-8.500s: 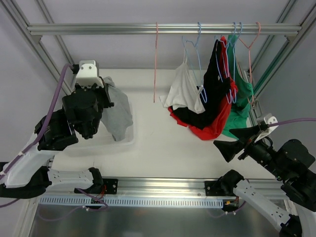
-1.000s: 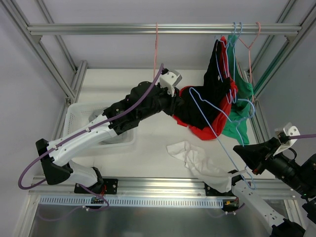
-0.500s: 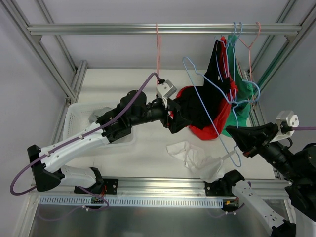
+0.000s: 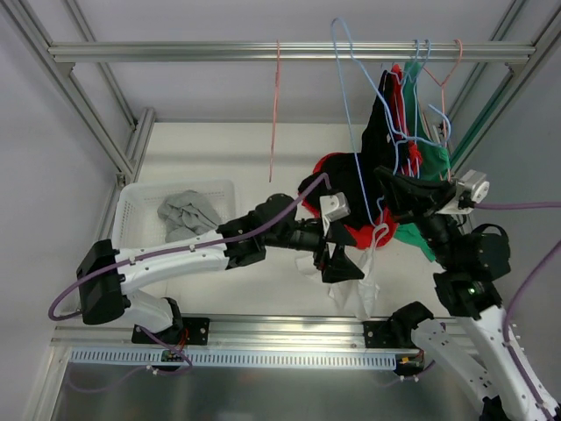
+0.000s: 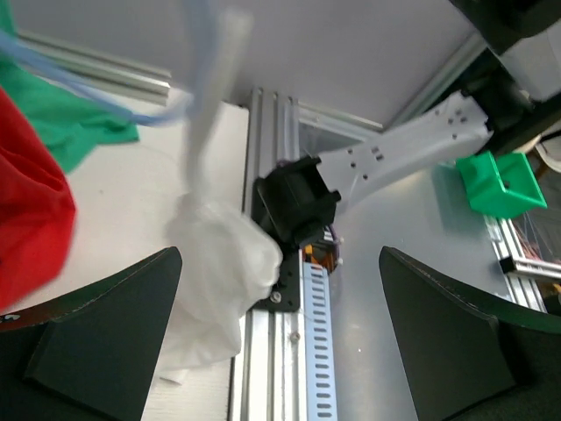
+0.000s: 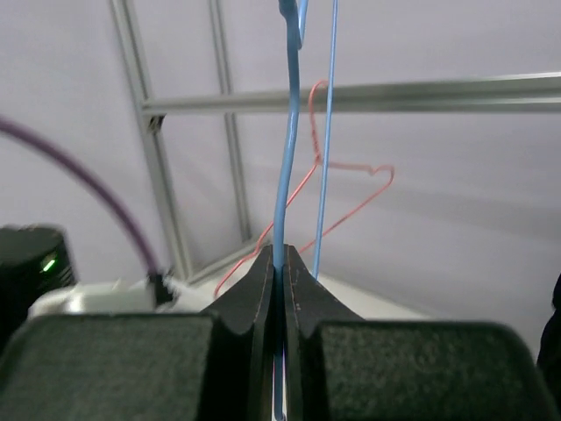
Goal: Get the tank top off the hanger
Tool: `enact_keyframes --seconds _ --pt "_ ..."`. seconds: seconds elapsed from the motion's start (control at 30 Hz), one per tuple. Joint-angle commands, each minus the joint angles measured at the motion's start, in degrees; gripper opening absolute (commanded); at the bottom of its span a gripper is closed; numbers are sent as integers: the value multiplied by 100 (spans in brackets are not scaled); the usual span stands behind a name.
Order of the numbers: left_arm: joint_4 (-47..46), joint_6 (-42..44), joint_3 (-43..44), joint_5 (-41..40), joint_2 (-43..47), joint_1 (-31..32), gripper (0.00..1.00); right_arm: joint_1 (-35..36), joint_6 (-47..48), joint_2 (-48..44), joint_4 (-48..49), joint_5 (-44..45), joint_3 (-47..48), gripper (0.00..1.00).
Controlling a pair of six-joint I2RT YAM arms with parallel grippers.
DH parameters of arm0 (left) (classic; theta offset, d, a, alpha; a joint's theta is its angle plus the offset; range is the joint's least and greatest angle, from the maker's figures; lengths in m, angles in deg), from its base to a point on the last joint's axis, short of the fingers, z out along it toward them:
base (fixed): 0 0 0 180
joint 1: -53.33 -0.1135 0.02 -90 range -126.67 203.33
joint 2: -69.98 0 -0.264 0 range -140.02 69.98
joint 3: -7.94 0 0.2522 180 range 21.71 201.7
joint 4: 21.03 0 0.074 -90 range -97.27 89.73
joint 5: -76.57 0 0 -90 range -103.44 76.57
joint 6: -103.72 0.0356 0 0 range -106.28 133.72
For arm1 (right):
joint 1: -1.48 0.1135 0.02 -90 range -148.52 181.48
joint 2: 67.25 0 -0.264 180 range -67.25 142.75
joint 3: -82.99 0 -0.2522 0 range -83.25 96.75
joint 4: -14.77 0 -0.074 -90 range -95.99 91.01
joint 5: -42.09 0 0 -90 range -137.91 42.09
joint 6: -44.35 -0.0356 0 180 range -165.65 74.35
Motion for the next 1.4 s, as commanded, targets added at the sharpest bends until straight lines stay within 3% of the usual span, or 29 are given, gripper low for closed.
enact_keyframes --seconds 0.0,0.03,0.07,0.17,0.2,0.3,0.33,0.47,0.63,0.83,1.1,1.37 --pt "-711 -155 -171 117 -190 230 99 0 476 445 3821 722 -1029 0" --pt "-719 -173 -276 73 -216 257 99 -9 616 856 4837 871 -1138 0" --pt "-728 -182 -346 -15 -243 292 99 -9 731 1017 4978 934 -1139 0" --pt "-685 -225 -671 -541 -60 363 99 9 636 1212 4481 908 -902 0" --pt "-423 -226 -777 -952 133 380 99 9 583 1142 3225 1012 -623 0" --pt "315 -94 -804 -1666 485 451 99 53 392 826 943 1214 -103 0" --pt "761 -42 -821 -2033 721 494 99 70 294 738 -212 1242 64 0" --pt "1319 64 -1050 -2371 1285 495 99 132 -15 570 -1567 1304 118 0" --pt "1618 64 -1366 -2626 1865 503 99 228 -41 1289 -2857 1865 934 0" --pt "1926 29 -1516 -2925 2147 503 99 571 -68 2702 -3878 2437 2551 0" --pt "2023 12 -1595 -3057 2113 495 99 1141 187 4374 -4266 3016 4643 0" --pt "2023 -208 -1674 -2969 1910 495 99 1195 161 6079 -4671 2938 6592 0"
